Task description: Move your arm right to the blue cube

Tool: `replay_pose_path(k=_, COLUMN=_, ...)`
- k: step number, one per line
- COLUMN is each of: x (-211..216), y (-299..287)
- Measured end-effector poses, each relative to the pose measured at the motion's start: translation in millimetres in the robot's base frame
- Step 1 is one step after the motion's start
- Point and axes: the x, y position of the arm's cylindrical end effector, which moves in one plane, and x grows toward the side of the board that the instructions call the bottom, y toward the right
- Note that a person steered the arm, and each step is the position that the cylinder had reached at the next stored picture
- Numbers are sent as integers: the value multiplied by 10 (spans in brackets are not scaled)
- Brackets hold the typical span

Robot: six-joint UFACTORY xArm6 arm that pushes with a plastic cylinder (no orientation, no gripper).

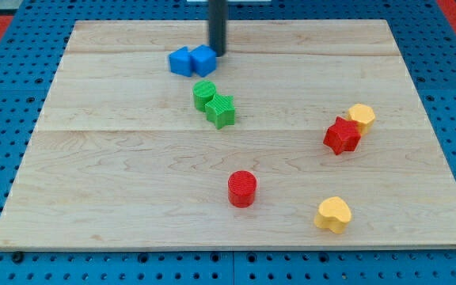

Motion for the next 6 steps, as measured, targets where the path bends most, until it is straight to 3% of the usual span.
replay_pose_path(k=1, x=5, y=-634)
replay_pose_path(k=2, x=-79, y=-811)
replay_pose_path(k=3, x=-468, y=-425)
replay_pose_path(k=4, x=-30, y=331)
replay_pose_path(k=5, x=304, y=289)
replay_pose_path(k=6, x=207, y=-195)
